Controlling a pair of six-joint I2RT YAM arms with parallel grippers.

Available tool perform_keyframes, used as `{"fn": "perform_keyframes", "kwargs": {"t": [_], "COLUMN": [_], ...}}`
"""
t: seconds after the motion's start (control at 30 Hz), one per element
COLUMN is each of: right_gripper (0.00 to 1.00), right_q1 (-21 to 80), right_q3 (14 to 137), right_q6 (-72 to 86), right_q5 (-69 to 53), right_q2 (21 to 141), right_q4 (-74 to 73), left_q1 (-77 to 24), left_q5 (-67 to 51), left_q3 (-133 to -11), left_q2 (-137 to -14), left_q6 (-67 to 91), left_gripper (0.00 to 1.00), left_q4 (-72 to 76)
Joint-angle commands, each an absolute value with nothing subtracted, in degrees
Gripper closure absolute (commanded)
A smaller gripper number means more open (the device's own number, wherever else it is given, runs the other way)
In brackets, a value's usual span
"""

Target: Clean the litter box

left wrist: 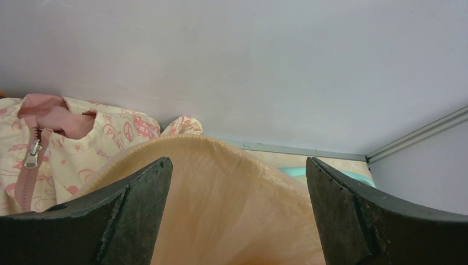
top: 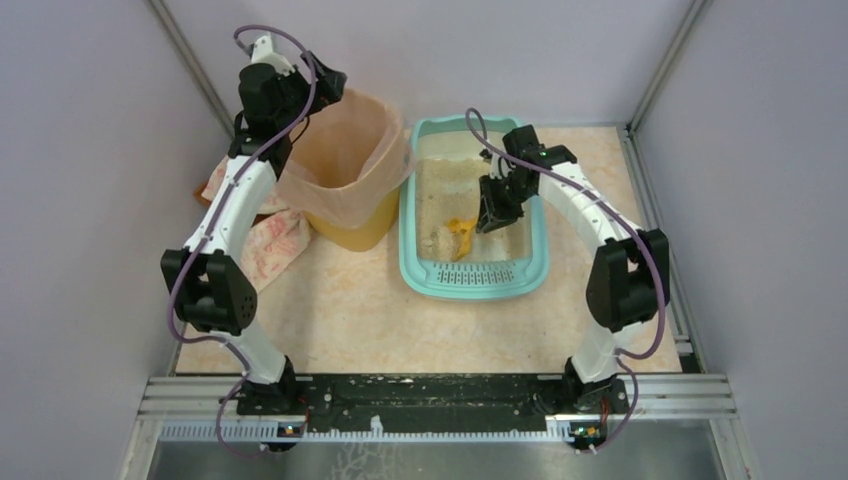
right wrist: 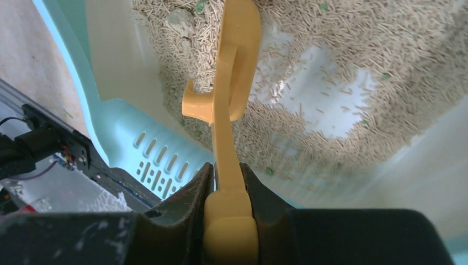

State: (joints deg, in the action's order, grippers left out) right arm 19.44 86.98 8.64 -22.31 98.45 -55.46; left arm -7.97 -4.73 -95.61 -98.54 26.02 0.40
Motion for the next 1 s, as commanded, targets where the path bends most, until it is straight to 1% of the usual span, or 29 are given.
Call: {"fn": "perform_keyframes", "kwargs": {"t": [0.0,0.13,0.33,0.5,0.7,0.97], "right_gripper": [1.00,1.00,1.00,1.00,1.00,1.00], "right_q1": [19.6,17.7,15.1,14.9,14.7,13.0], "right_q3": [85.9,85.1,83.8,83.1,85.3,85.6], "right_q6": [8.6,8.7,8.4,9.0,8.1,9.9], "right_q5": [-28.6,-32.3,-34.5,-39.1,-42.3,-51.6], "right_q2": [104.3,106.7,110.3,112.7,117.1,116.7], "right_q4": [-52.2,-49.9,-47.5,-44.3,-44.1,-41.7], "left_q1": [-7.1,-6.8,-6.3,-6.2,-6.0,-5.7], "left_q5": [-3.7,-3.6,-4.0,-4.6,-5.0,-5.5], "left_q3": [-95.1,-94.8,-94.7,-94.4,-94.9,-94.5], "left_q2": [-95.9,-95.4,-95.6,-95.7,-96.1,-96.2], "left_q6": [24.4,24.2,24.3,24.8,24.9,25.3], "left_gripper": [0.04,0.04,0.04,0.04,0.04,0.04], "left_q4": [0.4,0.3,0.5,1.0,1.3,1.6]}}
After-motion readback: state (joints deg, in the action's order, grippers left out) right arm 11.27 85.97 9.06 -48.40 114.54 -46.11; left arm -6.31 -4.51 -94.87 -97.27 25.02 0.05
